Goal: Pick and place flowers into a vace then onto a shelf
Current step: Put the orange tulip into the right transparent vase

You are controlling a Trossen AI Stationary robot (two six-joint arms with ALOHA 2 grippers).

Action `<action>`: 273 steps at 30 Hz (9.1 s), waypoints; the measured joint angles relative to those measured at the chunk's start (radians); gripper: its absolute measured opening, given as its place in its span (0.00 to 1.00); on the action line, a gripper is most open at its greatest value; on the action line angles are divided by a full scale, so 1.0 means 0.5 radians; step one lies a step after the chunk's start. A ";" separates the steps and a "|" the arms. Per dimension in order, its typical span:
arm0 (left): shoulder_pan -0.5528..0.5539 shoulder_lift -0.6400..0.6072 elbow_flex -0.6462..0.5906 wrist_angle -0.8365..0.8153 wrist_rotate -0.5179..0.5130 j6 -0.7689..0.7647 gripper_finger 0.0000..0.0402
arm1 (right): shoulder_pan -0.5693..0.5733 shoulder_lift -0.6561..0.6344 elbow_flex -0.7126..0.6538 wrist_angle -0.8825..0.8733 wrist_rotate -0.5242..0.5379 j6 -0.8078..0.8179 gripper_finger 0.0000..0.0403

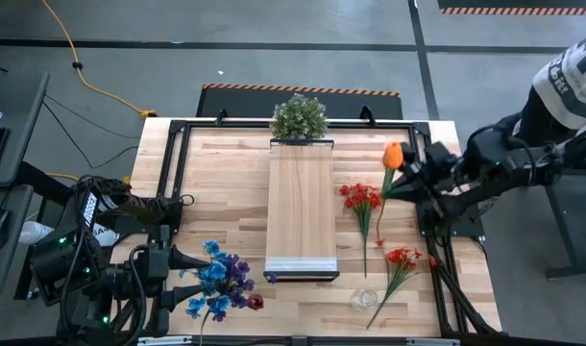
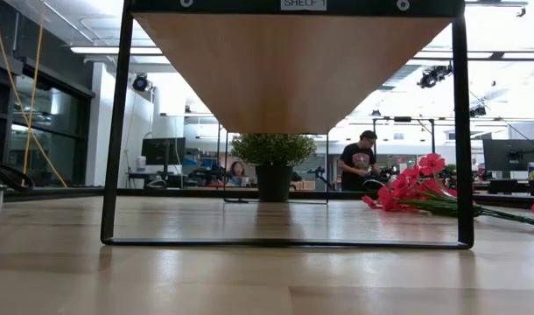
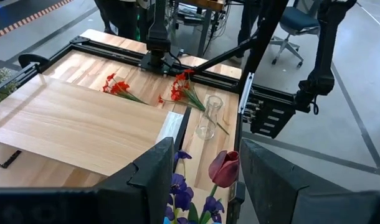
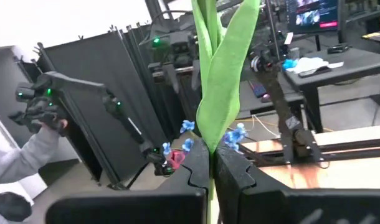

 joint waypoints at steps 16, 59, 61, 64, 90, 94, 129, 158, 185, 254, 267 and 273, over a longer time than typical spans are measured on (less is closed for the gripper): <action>0.000 0.000 0.000 0.000 0.090 -0.001 0.54 | 1.007 0.117 -0.182 0.334 1.259 -0.005 0.00; 0.000 0.000 -0.001 -0.002 0.163 0.006 0.54 | 1.922 0.660 -0.182 1.108 2.843 -0.416 0.00; 0.000 0.000 -0.001 -0.002 0.163 0.006 0.54 | 1.922 0.660 -0.182 1.107 2.841 -0.415 0.00; 0.000 0.000 -0.001 -0.002 0.163 0.006 0.54 | 1.922 0.659 -0.182 1.107 2.842 -0.416 0.00; 0.000 0.000 -0.001 -0.002 0.162 0.006 0.54 | 1.842 1.062 -0.182 1.316 3.036 -0.431 0.00; 0.000 0.000 -0.001 -0.002 0.162 0.006 0.54 | 1.843 1.112 -0.182 1.352 3.093 -0.429 0.00; -0.001 0.000 -0.001 -0.002 0.162 0.006 0.54 | 1.895 1.217 -0.182 1.196 3.240 -0.320 0.00; -0.001 0.000 -0.001 -0.002 0.162 0.006 0.54 | 1.854 1.324 -0.182 0.831 3.240 0.123 0.00; 0.000 0.000 -0.001 -0.002 0.162 0.006 0.54 | 1.854 1.392 -0.182 0.752 3.240 0.265 0.00; 0.000 -0.001 -0.001 -0.002 0.266 0.007 0.54 | 1.926 1.562 -0.498 1.306 3.242 0.341 0.00; 0.000 -0.001 -0.001 -0.002 0.262 0.007 0.54 | 1.925 1.560 -0.652 1.529 3.241 0.309 0.00; 0.000 -0.001 -0.001 -0.002 0.261 0.007 0.54 | 1.925 1.560 -0.652 1.459 3.240 0.365 0.00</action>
